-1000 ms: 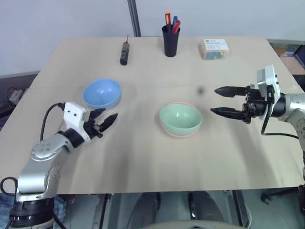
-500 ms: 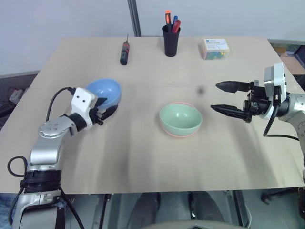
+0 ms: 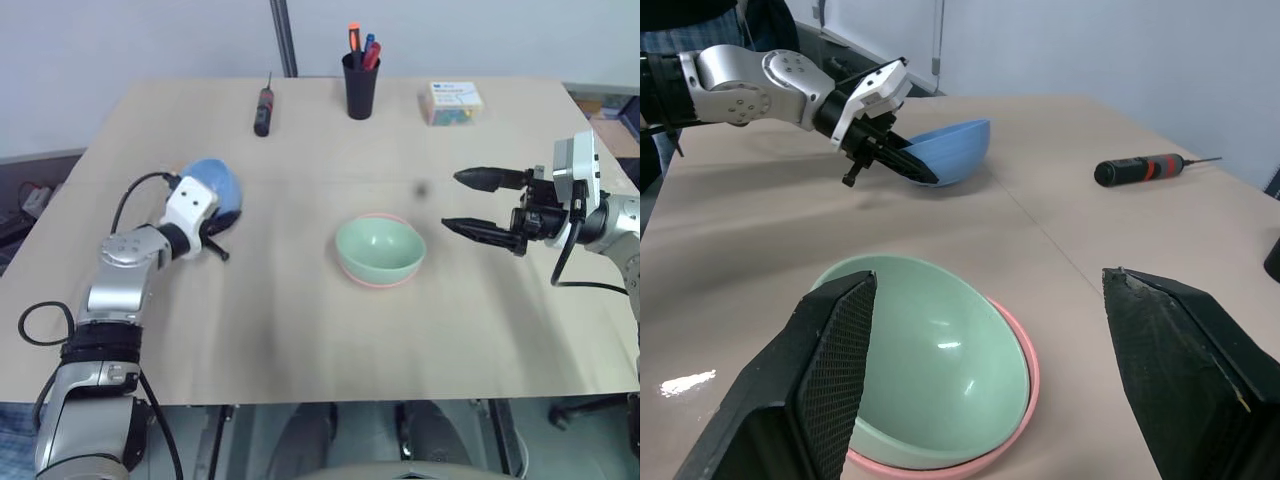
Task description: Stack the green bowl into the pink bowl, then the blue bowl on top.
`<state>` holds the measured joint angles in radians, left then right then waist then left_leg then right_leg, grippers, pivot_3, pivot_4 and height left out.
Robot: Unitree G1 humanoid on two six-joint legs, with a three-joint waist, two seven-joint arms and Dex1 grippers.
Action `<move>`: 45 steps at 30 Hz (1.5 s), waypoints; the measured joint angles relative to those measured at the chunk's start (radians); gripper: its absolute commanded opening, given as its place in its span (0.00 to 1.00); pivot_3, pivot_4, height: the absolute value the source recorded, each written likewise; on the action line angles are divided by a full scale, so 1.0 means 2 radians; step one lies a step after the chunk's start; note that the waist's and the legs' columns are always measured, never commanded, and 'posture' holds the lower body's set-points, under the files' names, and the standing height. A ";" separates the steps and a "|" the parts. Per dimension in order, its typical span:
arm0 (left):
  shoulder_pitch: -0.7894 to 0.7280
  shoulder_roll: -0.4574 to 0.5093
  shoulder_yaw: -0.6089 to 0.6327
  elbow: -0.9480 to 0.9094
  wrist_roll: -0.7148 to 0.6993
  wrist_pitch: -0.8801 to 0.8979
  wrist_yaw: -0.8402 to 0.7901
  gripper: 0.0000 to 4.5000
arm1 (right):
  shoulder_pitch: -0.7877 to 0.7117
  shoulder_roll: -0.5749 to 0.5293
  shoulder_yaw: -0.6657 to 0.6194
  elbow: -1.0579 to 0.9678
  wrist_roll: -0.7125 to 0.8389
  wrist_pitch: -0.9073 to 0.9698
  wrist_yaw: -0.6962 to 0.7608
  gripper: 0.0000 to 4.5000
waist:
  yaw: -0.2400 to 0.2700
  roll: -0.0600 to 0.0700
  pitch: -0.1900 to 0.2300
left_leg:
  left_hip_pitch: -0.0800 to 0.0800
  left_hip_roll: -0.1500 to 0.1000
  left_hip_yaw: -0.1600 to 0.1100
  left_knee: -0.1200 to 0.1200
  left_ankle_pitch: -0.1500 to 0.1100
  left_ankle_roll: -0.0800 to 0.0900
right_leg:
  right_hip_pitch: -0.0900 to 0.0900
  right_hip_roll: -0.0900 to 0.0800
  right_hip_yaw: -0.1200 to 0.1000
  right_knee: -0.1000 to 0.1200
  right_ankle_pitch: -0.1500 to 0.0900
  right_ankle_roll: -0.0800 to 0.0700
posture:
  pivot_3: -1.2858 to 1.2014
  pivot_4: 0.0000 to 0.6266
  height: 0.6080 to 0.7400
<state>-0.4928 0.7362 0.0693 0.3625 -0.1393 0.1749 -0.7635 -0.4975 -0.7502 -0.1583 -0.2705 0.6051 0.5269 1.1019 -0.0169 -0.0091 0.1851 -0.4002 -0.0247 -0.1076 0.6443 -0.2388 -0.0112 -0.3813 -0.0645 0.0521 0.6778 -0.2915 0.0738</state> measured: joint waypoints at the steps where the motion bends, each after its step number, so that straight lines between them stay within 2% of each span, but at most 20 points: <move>1: -0.001 0.000 0.000 0.000 0.000 0.001 -0.003 0.00 | 0.000 0.000 0.000 0.000 0.000 -0.003 0.000 0.84 | 0.000 0.000 0.000 | 0.000 0.000 0.000 0.000 0.000 0.000 | 0.000 0.000 0.000 0.000 0.000 0.000 | 0.52 0.24 1.00; 6: -0.020 0.000 -0.005 -0.003 -0.002 0.020 -0.031 0.00 | 0.000 0.000 0.002 0.004 0.000 -0.005 0.002 0.84 | 0.001 0.000 0.000 | -0.001 0.000 0.000 0.001 0.000 0.000 | 0.000 0.000 -0.001 0.000 0.000 0.000 | 0.52 0.24 1.00; 11: -0.108 -0.008 -0.048 -0.048 -0.005 0.041 -0.085 0.00 | -0.010 -0.001 0.012 0.009 -0.002 -0.012 0.005 0.84 | 0.001 0.000 0.000 | -0.007 -0.001 -0.003 0.005 0.000 -0.001 | -0.004 0.000 -0.004 0.001 0.000 0.000 | 0.52 0.24 1.00; 16: -0.188 -0.033 -0.123 -0.098 -0.004 0.023 -0.176 0.00 | -0.014 0.000 0.019 0.018 -0.004 -0.016 0.007 0.84 | -0.001 0.000 0.000 | -0.008 -0.001 -0.003 0.004 0.001 -0.002 | -0.004 0.000 -0.004 0.000 0.000 0.000 | 0.52 0.24 1.00; 23: -0.192 -0.047 -0.195 -0.137 -0.014 -0.031 -0.308 0.00 | -0.016 0.000 0.021 0.027 -0.010 -0.026 0.012 0.84 | -0.015 0.000 0.000 | -0.008 -0.001 -0.001 0.004 0.001 -0.002 | -0.005 0.000 -0.003 0.001 0.000 0.000 | 0.52 0.24 1.00; 29: -0.192 -0.052 -0.202 -0.143 -0.023 -0.065 -0.358 0.00 | -0.022 0.000 0.021 0.027 -0.010 -0.028 0.012 0.84 | -0.013 0.000 0.000 | -0.008 0.000 -0.001 0.004 0.000 0.000 | -0.005 0.001 -0.003 0.001 0.000 0.000 | 0.52 0.24 1.00; 31: -0.192 -0.058 -0.202 -0.143 -0.028 -0.070 -0.362 0.20 | -0.022 0.000 0.021 0.027 -0.010 -0.030 0.013 0.84 | -0.012 0.000 0.000 | -0.008 0.000 -0.001 0.005 0.000 0.000 | -0.005 0.001 -0.003 0.001 0.000 0.000 | 0.52 0.24 1.00; 33: -0.192 -0.059 -0.201 -0.145 -0.030 -0.074 -0.364 0.32 | -0.022 -0.001 0.021 0.027 -0.011 -0.031 0.013 0.84 | -0.012 0.000 0.000 | -0.008 0.000 -0.001 0.005 0.000 0.000 | -0.005 0.001 -0.003 0.001 0.000 0.000 | 0.52 0.24 1.00; 36: -0.192 -0.059 -0.197 -0.147 -0.030 -0.078 -0.363 0.58 | -0.022 -0.003 0.021 0.027 -0.011 -0.033 0.013 0.84 | -0.013 0.000 0.000 | -0.008 0.000 -0.001 0.005 0.000 0.000 | -0.005 0.001 -0.003 0.001 0.000 0.000 | 0.52 0.24 1.00; 42: -0.187 -0.057 -0.186 -0.152 -0.039 -0.044 -0.347 0.58 | -0.021 -0.003 0.021 0.029 -0.013 -0.037 0.014 0.84 | -0.013 0.000 0.000 | -0.008 0.000 -0.002 0.005 0.000 0.000 | -0.005 0.001 -0.003 0.001 0.000 0.000 | 0.52 0.24 1.00; 43: -0.186 -0.061 -0.177 -0.152 -0.044 -0.036 -0.337 0.58 | -0.020 -0.003 0.021 0.031 -0.014 -0.037 0.014 0.84 | -0.013 0.000 0.000 | -0.008 0.000 -0.002 0.005 0.000 0.000 | -0.005 0.001 -0.003 0.001 0.000 0.000 | 0.52 0.24 1.00; 45: -0.164 -0.055 -0.121 -0.154 -0.074 0.015 -0.292 0.58 | -0.001 -0.004 0.019 0.049 -0.019 -0.047 0.015 0.84 | -0.014 0.000 0.000 | -0.008 0.000 -0.002 0.005 0.000 0.000 | -0.005 0.001 -0.003 0.001 0.000 0.000 | 0.52 0.24 1.00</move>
<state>-0.8213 0.6272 -0.1725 0.0551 -0.2877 0.2049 -1.3475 -0.4997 -0.7588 -0.1205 -0.1733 0.5670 0.4332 1.1311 -0.0446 -0.0094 0.1857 -0.4158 -0.0252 -0.1108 0.6538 -0.2380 -0.0118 -0.3918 -0.0630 0.0465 0.6808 -0.2915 0.0741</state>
